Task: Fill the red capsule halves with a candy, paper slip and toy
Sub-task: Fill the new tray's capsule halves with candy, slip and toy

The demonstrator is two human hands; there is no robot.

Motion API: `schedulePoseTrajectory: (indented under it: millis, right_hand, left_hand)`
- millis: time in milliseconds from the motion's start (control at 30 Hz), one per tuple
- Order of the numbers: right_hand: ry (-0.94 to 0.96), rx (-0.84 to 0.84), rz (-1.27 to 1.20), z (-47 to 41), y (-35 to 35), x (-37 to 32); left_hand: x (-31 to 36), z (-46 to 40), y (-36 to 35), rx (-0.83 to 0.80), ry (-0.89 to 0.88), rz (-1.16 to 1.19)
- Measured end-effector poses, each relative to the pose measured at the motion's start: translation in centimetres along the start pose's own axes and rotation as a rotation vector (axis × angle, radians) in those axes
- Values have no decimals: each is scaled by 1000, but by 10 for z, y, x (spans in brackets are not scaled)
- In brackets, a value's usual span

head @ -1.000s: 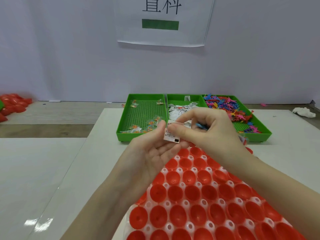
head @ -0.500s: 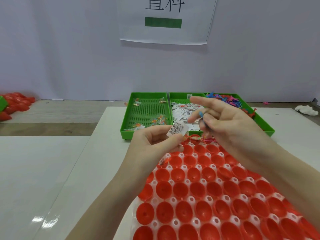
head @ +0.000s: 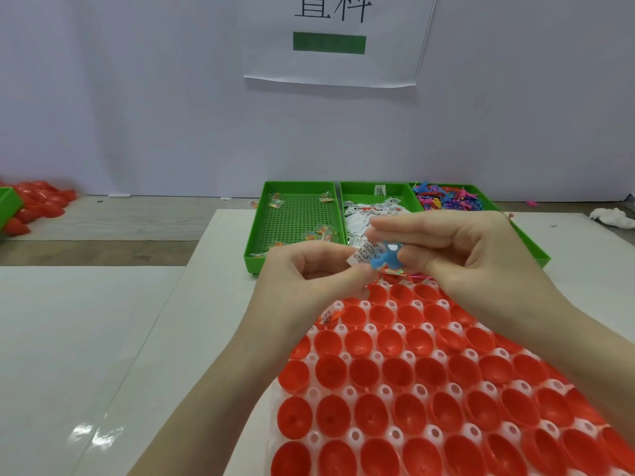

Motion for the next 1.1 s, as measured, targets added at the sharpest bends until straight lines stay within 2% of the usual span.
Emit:
schedulePoseTrajectory:
  millis: [133, 300, 433, 600, 733, 900, 1000, 1100]
  right_hand:
    - [-11, 20, 76, -3, 0, 1]
    - [-68, -47, 12, -6, 4, 0]
    - [-110, -24, 35, -9, 6, 2]
    - [-121, -28, 87, -13, 2, 6]
    - [-218, -123, -21, -16, -3, 13]
    - [-297, -130, -158, -18, -17, 26]
    - [-302, -137, -15, -23, -20, 38]
    - [-268, -153, 209, -25, -25, 51]
  left_hand:
    - [4, 1, 0, -86, -16, 19]
    - [3, 0, 4, -173, 31, 33]
    - [-1, -1, 3, -131, 56, 23]
    - [-3, -2, 2, -63, 0, -3]
    - [-4, -3, 2, -2, -74, -52]
    - [-20, -6, 3, 94, -41, -251]
    - [-28, -9, 6, 11, 10, -413]
    - [-34, -11, 11, 4, -90, -731]
Point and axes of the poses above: each hand's wrist, its own z-axis away from the middle knuckle, its own y-axis out of the back of the hand, x = y × z, the point moved 1 cm from there along -z, towards the middle knuckle, and after that the axes turned 3 degrees about -y, right-handed, at the moved point
